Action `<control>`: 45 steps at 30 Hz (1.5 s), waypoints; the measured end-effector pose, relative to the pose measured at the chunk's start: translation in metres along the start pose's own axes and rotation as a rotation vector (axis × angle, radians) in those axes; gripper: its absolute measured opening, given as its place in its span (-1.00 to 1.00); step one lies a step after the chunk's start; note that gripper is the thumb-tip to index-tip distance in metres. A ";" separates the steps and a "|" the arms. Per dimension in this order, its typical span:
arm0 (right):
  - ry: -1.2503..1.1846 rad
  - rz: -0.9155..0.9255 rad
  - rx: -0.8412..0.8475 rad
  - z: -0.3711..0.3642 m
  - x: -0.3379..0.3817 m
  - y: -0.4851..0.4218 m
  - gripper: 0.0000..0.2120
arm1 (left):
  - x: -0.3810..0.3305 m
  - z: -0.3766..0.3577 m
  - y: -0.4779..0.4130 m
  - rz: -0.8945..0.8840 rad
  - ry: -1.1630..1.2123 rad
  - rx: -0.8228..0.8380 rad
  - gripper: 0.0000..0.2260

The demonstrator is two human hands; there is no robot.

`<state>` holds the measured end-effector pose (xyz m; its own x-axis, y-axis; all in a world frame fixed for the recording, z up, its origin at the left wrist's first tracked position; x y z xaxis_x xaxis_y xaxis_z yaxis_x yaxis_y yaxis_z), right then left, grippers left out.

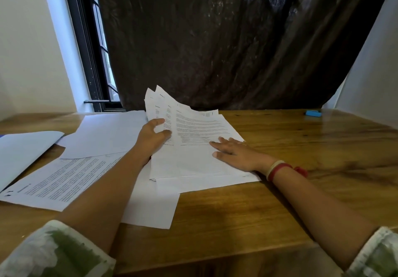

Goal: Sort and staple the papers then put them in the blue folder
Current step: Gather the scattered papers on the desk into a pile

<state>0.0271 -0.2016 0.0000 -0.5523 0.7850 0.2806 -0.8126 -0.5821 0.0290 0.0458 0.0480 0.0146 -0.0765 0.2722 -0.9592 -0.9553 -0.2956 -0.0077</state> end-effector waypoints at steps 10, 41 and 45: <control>-0.682 0.112 -0.222 -0.001 0.035 -0.006 -0.23 | -0.017 -0.006 0.015 -0.155 -0.164 -0.027 -0.46; -0.979 -0.213 -0.230 0.031 -0.066 0.008 -0.68 | 0.023 0.060 -0.008 0.166 -0.976 -0.271 -0.19; -0.953 -0.193 -0.250 0.032 -0.063 0.006 -0.62 | 0.033 0.062 -0.018 0.264 -0.939 -0.166 -0.15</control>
<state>0.0627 -0.2609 0.0131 -0.1169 0.3005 0.9466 -0.9486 -0.3159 -0.0168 0.0426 0.1189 0.0006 -0.5456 0.7733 -0.3231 -0.8281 -0.5566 0.0662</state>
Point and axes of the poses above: each hand's wrist, its own y-axis away from the middle knuckle, its own z-axis out of the back of the hand, x = y × z, the point moved 5 cm from there along -y, towards the middle knuckle, and after that the axes turned 9 degrees about z, right-handed, at the moved point
